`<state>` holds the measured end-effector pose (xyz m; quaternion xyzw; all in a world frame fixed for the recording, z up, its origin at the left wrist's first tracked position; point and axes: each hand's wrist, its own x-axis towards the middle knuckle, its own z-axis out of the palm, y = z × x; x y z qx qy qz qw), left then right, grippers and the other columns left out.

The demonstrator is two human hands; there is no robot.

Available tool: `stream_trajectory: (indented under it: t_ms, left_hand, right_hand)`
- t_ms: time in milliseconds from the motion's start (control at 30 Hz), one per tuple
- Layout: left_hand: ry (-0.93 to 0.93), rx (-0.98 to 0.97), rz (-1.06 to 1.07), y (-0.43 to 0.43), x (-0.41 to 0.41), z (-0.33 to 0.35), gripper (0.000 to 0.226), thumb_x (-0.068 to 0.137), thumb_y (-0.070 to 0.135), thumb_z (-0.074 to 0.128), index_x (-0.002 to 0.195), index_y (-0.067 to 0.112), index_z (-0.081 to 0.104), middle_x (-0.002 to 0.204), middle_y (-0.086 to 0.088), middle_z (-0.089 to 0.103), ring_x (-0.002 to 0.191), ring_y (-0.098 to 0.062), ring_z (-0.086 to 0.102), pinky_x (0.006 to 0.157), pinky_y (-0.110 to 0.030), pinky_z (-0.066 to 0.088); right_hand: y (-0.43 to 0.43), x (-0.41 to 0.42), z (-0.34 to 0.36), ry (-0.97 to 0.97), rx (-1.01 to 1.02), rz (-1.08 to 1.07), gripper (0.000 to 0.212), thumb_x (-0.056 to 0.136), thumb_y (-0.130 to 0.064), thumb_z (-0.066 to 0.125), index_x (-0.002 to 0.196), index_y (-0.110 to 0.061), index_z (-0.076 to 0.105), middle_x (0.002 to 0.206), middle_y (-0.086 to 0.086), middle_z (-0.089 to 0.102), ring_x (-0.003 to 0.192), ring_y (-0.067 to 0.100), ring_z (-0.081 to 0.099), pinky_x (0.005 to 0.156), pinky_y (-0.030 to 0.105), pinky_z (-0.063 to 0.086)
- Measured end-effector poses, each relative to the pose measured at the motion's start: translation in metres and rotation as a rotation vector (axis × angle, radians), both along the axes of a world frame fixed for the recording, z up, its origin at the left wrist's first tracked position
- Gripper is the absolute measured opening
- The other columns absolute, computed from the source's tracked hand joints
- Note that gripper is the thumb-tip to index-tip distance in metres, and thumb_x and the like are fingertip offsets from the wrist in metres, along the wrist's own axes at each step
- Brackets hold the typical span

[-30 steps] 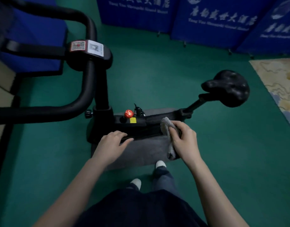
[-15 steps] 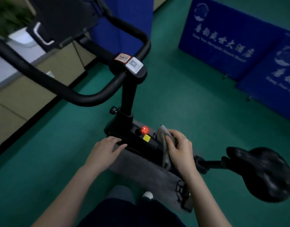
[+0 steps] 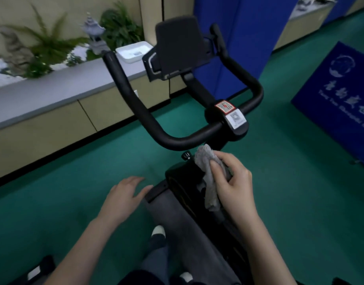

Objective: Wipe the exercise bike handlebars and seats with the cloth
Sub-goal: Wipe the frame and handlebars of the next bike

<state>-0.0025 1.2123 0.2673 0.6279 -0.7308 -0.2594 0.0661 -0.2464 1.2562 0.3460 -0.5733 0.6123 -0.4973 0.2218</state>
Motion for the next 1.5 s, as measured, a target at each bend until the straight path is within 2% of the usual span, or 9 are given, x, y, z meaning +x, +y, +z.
stream_trajectory:
  t_ms: [133, 267, 433, 633, 900, 1000, 1133, 1300, 1500]
  left_hand:
    - [0.059, -0.041, 0.078, -0.022, 0.018, 0.008, 0.057, 0.09, 0.055, 0.041, 0.135, 0.02, 0.05, 0.138, 0.002, 0.051, 0.127, -0.015, 0.046, 0.108, -0.034, 0.036]
    - [0.119, -0.113, 0.142, -0.054, 0.033, 0.022, 0.057, 0.091, 0.054, 0.042, 0.137, 0.021, 0.047, 0.138, 0.002, 0.05, 0.128, -0.015, 0.045, 0.109, -0.036, 0.035]
    - [0.231, -0.199, 0.185, -0.1, 0.048, 0.042, 0.066, 0.085, 0.06, 0.037, 0.139, 0.023, 0.043, 0.137, 0.006, 0.051, 0.125, -0.011, 0.046, 0.107, -0.031, 0.037]
    - [0.333, -0.307, 0.187, -0.142, 0.056, 0.062, 0.058, 0.089, 0.053, 0.044, 0.142, 0.028, 0.039, 0.133, 0.011, 0.052, 0.122, -0.006, 0.047, 0.103, -0.026, 0.038]
    - [0.48, -0.408, 0.211, -0.182, 0.045, 0.088, 0.054, 0.092, 0.048, 0.046, 0.141, 0.027, 0.039, 0.126, 0.015, 0.052, 0.115, 0.0, 0.046, 0.098, -0.02, 0.035]
    - [0.563, -0.429, 0.255, -0.191, 0.038, 0.094, 0.055, 0.092, 0.046, 0.048, 0.142, 0.026, 0.039, 0.126, 0.012, 0.055, 0.112, -0.001, 0.049, 0.099, -0.026, 0.04]
    - [0.768, -0.423, 0.345, -0.198, 0.031, 0.099, 0.054, 0.09, 0.041, 0.055, 0.14, 0.026, 0.042, 0.122, 0.012, 0.058, 0.108, -0.001, 0.056, 0.097, -0.033, 0.048]
    - [0.974, -0.398, 0.424, -0.201, 0.023, 0.103, 0.05, 0.088, 0.031, 0.064, 0.134, 0.03, 0.046, 0.118, 0.011, 0.06, 0.104, -0.005, 0.059, 0.093, -0.033, 0.05]
    - [1.097, -0.381, 0.501, -0.213, 0.017, 0.105, 0.039, 0.084, 0.022, 0.07, 0.12, 0.027, 0.055, 0.112, 0.01, 0.063, 0.098, -0.007, 0.061, 0.088, -0.03, 0.052]
  right_hand:
    - [-0.039, 0.016, 0.022, -0.015, -0.061, 0.067, 0.016, 0.091, -0.011, 0.059, 0.1, -0.02, 0.068, 0.099, -0.01, 0.068, 0.094, -0.002, 0.061, 0.081, 0.009, 0.043]
    - [-0.083, 0.034, 0.039, 0.004, -0.086, 0.131, 0.02, 0.091, -0.016, 0.055, 0.106, -0.012, 0.069, 0.101, -0.006, 0.068, 0.097, 0.005, 0.062, 0.084, 0.019, 0.047]
    - [-0.129, 0.057, 0.049, 0.031, -0.084, 0.169, 0.018, 0.092, -0.015, 0.057, 0.106, -0.016, 0.068, 0.103, -0.007, 0.068, 0.098, 0.001, 0.061, 0.084, 0.018, 0.048]
    - [-0.167, 0.079, 0.061, 0.071, -0.116, 0.182, 0.026, 0.093, -0.004, 0.058, 0.1, -0.029, 0.063, 0.1, -0.015, 0.066, 0.094, -0.006, 0.059, 0.079, 0.008, 0.042]
    - [-0.211, 0.098, 0.078, 0.135, -0.206, 0.24, 0.022, 0.093, -0.007, 0.055, 0.102, -0.024, 0.065, 0.097, -0.01, 0.067, 0.091, -0.003, 0.06, 0.077, 0.009, 0.041]
    - [-0.231, 0.103, 0.084, 0.175, -0.251, 0.258, 0.019, 0.093, -0.01, 0.054, 0.104, -0.019, 0.067, 0.096, -0.006, 0.066, 0.092, 0.003, 0.061, 0.078, 0.015, 0.043]
    - [-0.262, 0.116, 0.097, 0.275, -0.299, 0.304, 0.021, 0.092, -0.007, 0.055, 0.108, -0.013, 0.067, 0.097, -0.005, 0.065, 0.094, 0.013, 0.061, 0.081, 0.021, 0.046]
    - [-0.304, 0.142, 0.114, 0.492, -0.394, 0.479, 0.02, 0.093, -0.008, 0.054, 0.106, -0.009, 0.069, 0.097, -0.002, 0.066, 0.094, 0.011, 0.051, 0.083, 0.021, 0.038]
    - [-0.331, 0.151, 0.108, 0.776, -0.249, 0.724, 0.023, 0.095, -0.011, 0.054, 0.109, -0.017, 0.071, 0.095, -0.004, 0.067, 0.094, 0.024, 0.047, 0.084, 0.031, 0.036]
